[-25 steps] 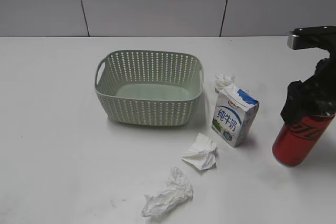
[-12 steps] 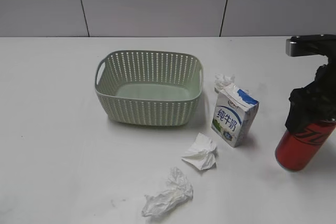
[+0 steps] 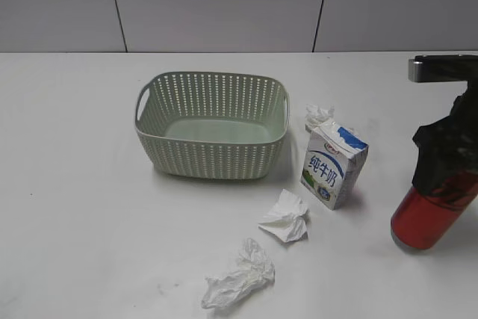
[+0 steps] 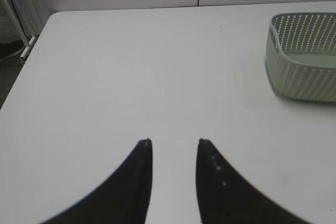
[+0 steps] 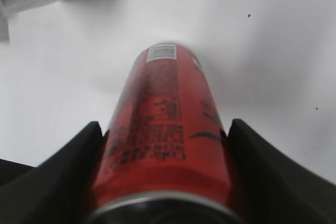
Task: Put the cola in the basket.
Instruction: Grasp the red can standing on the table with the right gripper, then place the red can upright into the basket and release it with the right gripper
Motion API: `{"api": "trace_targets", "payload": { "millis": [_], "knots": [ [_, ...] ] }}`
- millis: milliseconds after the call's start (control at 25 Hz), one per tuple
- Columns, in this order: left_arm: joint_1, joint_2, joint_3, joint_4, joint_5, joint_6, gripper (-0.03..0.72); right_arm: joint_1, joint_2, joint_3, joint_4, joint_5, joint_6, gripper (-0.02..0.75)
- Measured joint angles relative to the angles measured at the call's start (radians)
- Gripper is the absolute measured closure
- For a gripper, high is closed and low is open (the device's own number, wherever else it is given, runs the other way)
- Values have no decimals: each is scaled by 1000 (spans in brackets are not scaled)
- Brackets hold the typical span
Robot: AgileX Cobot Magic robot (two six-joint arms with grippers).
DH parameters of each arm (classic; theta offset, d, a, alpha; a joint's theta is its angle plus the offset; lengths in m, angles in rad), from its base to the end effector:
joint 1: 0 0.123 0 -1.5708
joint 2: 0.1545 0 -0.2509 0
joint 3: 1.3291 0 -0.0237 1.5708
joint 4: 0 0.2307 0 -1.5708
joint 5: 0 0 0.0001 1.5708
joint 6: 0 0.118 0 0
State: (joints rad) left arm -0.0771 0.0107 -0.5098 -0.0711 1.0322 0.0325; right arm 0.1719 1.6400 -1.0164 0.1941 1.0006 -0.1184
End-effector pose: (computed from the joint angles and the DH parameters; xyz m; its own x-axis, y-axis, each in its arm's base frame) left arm 0.0372 -0.0101 0.2609 -0.4295 0.0292 -0.9026 0.1300 0.9911 -0.0299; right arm 0.2636 0.0652 0.1538 -0.9821 -0.1832 -0.0445 -0.1880 0.9688 0.1617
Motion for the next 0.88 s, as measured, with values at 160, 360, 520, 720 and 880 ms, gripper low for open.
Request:
{"api": "trace_targets", "payload": {
  "millis": [160, 360, 520, 720, 880],
  "knots": [
    [0, 0, 0, 0, 0, 0, 459, 0, 0, -87, -1, 57, 8, 218],
    [0, 0, 0, 0, 0, 0, 459, 0, 3, -283, -1, 136, 5, 218],
    [0, 0, 0, 0, 0, 0, 459, 34, 50, -499, -10, 210, 4, 218],
    [0, 0, 0, 0, 0, 0, 459, 162, 201, -782, -30, 219, 8, 218],
    [0, 0, 0, 0, 0, 0, 459, 277, 339, -957, -29, 220, 21, 218]
  ]
}}
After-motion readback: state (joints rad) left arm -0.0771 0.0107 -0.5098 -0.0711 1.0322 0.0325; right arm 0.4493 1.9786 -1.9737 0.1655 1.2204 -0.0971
